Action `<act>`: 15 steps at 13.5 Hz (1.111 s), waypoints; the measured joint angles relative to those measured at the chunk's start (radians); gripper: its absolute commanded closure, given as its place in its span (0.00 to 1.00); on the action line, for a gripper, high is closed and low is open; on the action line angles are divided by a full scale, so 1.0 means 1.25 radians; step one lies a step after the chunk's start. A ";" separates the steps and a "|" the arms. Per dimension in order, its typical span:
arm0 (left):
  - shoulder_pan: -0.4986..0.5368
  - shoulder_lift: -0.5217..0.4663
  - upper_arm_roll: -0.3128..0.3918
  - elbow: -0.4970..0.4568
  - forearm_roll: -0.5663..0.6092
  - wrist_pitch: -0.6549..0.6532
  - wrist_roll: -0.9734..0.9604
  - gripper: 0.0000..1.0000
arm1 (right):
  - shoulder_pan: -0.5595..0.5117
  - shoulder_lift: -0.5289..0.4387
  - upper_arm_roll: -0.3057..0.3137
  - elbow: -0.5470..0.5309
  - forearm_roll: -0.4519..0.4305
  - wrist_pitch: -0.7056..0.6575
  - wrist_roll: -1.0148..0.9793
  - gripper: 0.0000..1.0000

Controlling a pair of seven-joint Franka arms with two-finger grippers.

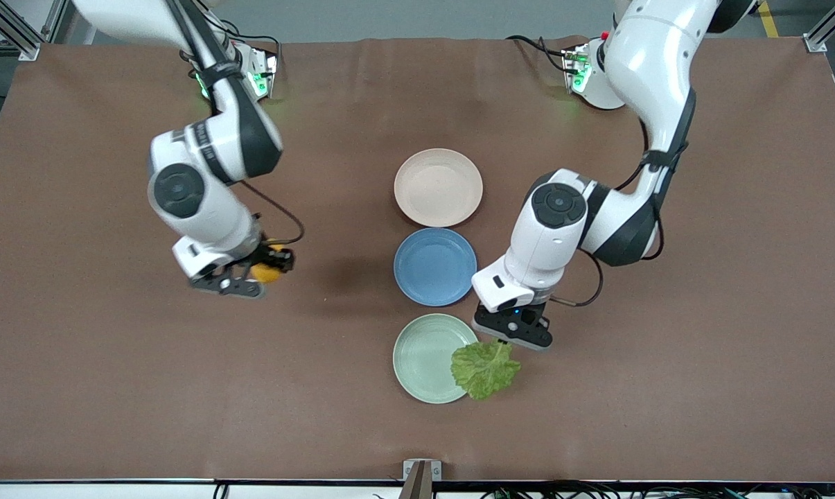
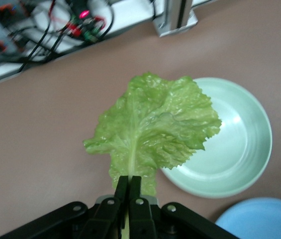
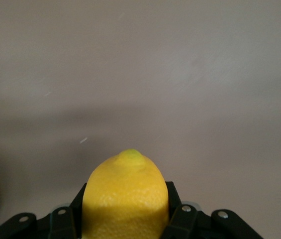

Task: Pick lemon and lettuce from plates
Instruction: 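Lift the lettuce with the left gripper while the right gripper lifts the lemon, then lower the lettuce with the left gripper while the right gripper lowers the lemon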

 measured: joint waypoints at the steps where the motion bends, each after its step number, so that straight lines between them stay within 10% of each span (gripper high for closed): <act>1: 0.017 -0.035 0.002 -0.044 0.000 -0.008 0.000 0.99 | -0.044 0.009 0.000 -0.005 0.000 0.019 -0.076 1.00; 8: 0.150 -0.220 0.004 -0.366 0.000 -0.009 0.005 0.99 | -0.177 0.131 0.004 -0.054 0.000 0.192 -0.331 1.00; 15: 0.244 -0.222 0.005 -0.512 0.000 0.017 0.005 0.97 | -0.180 0.144 0.015 -0.193 0.000 0.340 -0.337 1.00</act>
